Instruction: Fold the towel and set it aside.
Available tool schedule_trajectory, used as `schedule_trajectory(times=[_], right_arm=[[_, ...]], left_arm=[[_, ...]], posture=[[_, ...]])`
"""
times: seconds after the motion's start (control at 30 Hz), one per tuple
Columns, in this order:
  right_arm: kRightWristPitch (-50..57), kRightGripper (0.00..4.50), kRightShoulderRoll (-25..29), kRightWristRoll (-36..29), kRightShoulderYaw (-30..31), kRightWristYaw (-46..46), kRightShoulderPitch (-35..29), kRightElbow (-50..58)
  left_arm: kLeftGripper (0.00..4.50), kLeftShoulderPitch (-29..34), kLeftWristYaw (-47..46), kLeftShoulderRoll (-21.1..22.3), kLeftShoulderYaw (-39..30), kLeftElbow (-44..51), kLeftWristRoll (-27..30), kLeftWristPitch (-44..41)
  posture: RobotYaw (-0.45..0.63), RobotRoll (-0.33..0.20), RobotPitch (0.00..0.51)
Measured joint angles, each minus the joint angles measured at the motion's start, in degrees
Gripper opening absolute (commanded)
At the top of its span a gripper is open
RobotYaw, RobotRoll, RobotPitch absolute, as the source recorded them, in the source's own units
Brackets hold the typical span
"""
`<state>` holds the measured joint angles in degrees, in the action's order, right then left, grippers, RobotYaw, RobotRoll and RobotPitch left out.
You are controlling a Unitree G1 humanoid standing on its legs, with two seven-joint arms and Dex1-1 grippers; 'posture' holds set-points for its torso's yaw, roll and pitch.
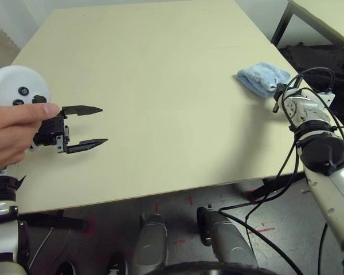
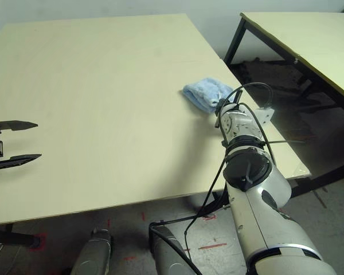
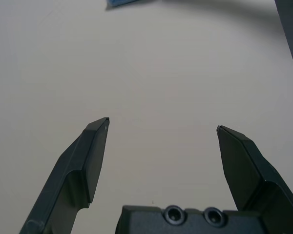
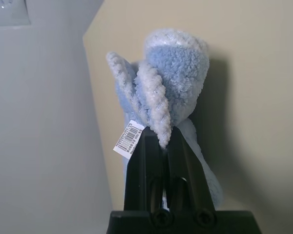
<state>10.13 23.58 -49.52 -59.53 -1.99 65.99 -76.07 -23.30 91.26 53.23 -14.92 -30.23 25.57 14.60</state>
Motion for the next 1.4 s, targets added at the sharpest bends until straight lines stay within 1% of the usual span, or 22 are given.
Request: schedule_trajectory(times=[0.33,0.6,0.97,1.1,1.4], right_arm=[[0.2,0.04,0.0,0.0,0.0,-0.4,0.0,0.0],[2.3,0.04,-0.3,-0.1,0.0,-2.1,0.0,0.0],[-2.2,0.04,-1.4,-5.8,-3.4,-2.6,0.0,0.0],[-1.9,0.04,-2.6,-6.2,-3.4,-2.9,0.0,0.0],[-0.1,0.04,-2.5,-6.3,-3.2,-3.8,0.0,0.0]], left_arm=[[4.5,-0.5,0.0,0.0,0.0,0.0,0.0,0.0],[4.5,-1.2,0.1,0.0,0.0,0.0,0.0,0.0],[4.5,-1.4,0.4,0.0,0.0,-0.2,0.0,0.0],[4.5,-1.7,0.4,-0.1,0.0,-0.2,-0.1,0.1],[4.5,-1.8,0.6,-0.1,0.0,-0.7,-0.1,0.7]], posture=[[0.09,0.0,0.156],[0.09,0.0,0.152],[0.09,0.0,0.145],[0.09,0.0,0.143],[0.09,0.0,0.138]])
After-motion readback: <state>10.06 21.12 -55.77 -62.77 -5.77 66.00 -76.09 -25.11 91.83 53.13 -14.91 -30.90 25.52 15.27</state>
